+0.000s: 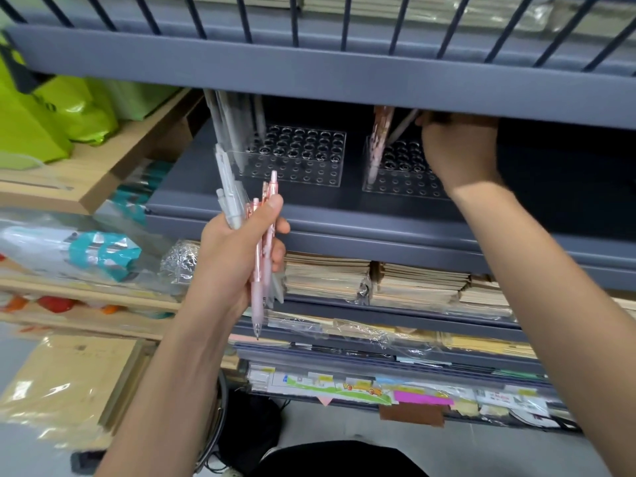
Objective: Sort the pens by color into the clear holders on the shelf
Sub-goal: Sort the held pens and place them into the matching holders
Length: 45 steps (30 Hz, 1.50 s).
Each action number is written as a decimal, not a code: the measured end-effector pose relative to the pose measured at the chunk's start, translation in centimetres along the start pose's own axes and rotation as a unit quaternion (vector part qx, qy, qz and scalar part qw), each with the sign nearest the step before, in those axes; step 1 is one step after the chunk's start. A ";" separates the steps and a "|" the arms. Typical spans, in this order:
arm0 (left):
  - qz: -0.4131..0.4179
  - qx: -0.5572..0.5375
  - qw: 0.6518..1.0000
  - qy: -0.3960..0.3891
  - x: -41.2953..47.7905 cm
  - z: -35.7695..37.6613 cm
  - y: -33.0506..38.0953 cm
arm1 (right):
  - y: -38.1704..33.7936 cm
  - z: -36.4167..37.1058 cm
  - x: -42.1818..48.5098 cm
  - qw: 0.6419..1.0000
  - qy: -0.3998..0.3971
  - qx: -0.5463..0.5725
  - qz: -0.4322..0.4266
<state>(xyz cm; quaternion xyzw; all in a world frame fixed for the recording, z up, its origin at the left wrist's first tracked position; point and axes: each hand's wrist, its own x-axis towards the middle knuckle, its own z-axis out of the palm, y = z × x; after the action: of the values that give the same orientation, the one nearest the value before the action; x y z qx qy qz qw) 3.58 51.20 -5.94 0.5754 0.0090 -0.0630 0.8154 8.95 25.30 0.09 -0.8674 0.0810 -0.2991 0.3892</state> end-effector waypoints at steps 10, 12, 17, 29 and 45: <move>-0.017 -0.013 0.999 0.033 0.0 -0.8 0.1 | -0.4 1.5 0.9 0.992 -0.045 -0.120 -0.015; -0.023 -0.004 0.999 0.026 -0.1 -0.9 0.2 | -0.7 1.4 0.9 0.988 -0.066 -0.142 -0.011; -0.025 0.027 0.999 -0.007 -0.5 -1.3 0.2 | -1.4 1.1 0.8 0.980 -0.104 -0.169 0.000; -0.008 0.044 0.999 -0.020 -0.4 -1.1 -0.3 | -0.4 0.0 0.5 0.998 -0.025 -0.044 0.048; -0.003 0.093 0.987 -0.134 -1.1 2.4 -1.7 | -2.3 -0.3 -8.2 0.943 -0.278 0.182 0.002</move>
<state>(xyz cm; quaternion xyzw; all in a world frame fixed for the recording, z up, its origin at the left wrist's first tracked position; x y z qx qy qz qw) 2.19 48.43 -6.63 0.6353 -0.1046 -0.1426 0.7518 2.00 29.74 -1.84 -0.8305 -0.0843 -0.0547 0.5479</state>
